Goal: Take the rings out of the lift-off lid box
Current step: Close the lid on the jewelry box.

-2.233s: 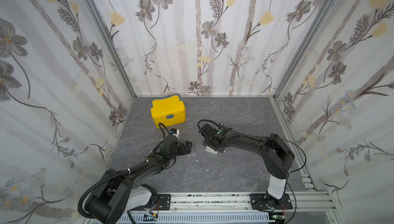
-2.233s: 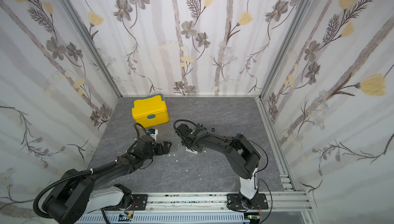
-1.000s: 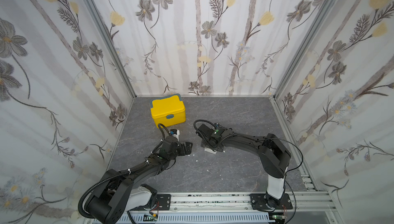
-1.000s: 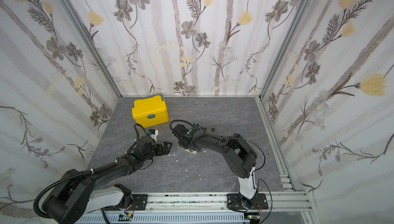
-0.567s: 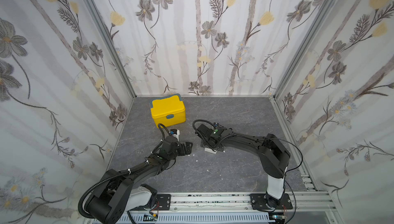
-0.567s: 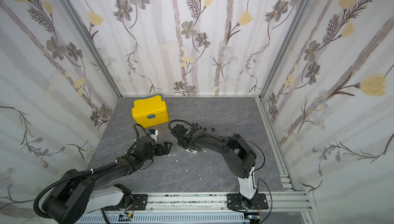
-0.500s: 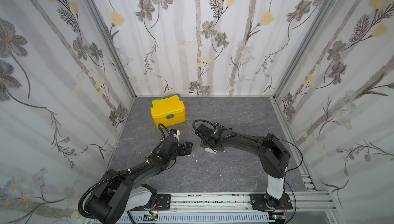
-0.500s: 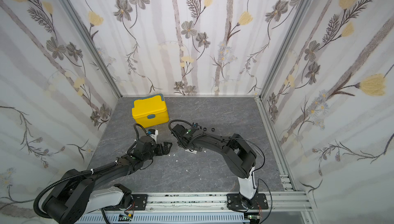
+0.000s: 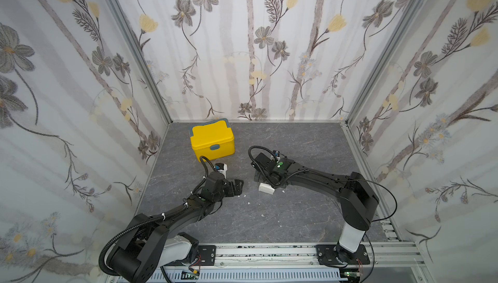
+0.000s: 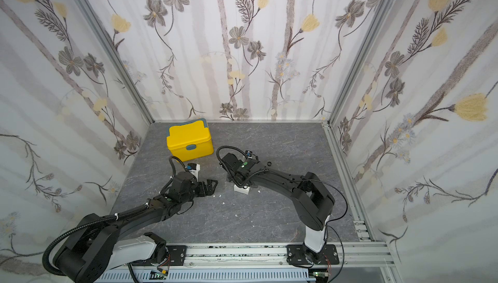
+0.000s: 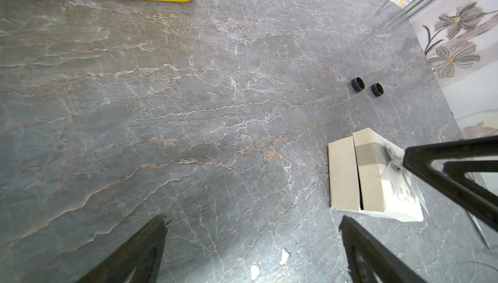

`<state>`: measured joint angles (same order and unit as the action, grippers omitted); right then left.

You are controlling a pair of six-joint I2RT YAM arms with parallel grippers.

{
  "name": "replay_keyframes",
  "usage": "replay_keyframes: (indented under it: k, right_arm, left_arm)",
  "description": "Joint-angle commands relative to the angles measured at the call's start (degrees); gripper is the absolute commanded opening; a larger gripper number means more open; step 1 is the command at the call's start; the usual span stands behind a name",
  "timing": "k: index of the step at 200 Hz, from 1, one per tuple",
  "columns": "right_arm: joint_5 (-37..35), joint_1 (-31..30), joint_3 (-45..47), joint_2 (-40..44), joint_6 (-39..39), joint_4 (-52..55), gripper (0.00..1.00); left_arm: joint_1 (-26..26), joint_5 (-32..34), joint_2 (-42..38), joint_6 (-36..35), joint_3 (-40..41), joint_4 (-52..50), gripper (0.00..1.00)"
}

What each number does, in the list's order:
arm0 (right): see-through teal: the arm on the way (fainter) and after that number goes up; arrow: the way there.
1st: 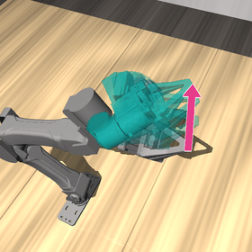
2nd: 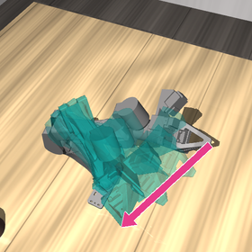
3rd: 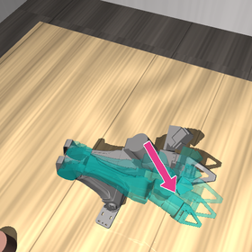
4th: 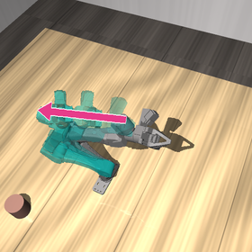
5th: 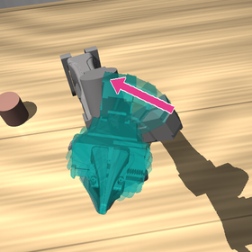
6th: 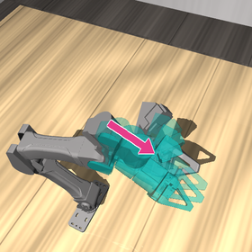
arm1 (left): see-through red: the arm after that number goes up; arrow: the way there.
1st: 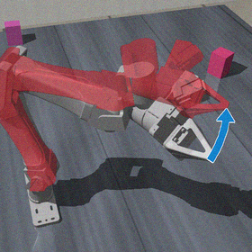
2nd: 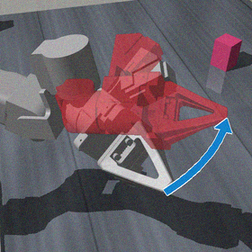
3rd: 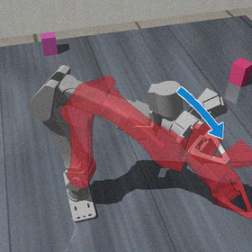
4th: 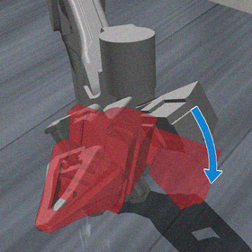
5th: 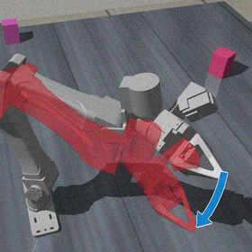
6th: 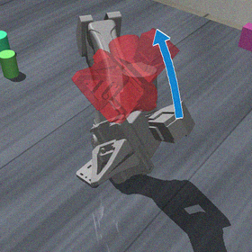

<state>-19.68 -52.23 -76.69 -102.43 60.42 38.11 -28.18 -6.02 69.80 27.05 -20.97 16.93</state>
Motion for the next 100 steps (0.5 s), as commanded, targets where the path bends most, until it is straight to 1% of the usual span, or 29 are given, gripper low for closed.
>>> replay_keyframes:
  k: [1, 43, 100]
  right_arm:
    - [-1.4, 0.5, 1.9, 2.1, 0.5, -0.6, 0.99]
    - [-0.9, 0.8, 5.4, 3.6, 1.2, -1.5, 0.99]
    - [1.4, 1.2, 7.9, 2.7, 1.1, -4.6, 0.99]
  left_arm:
    - [0.1, -0.1, 0.1, 0.5, 0.0, 1.1, 1.00]
    - [0.1, -0.2, 0.3, 0.4, -0.3, 0.8, 1.00]
    - [0.1, -0.5, -0.1, 0.2, -0.6, 0.3, 1.00]
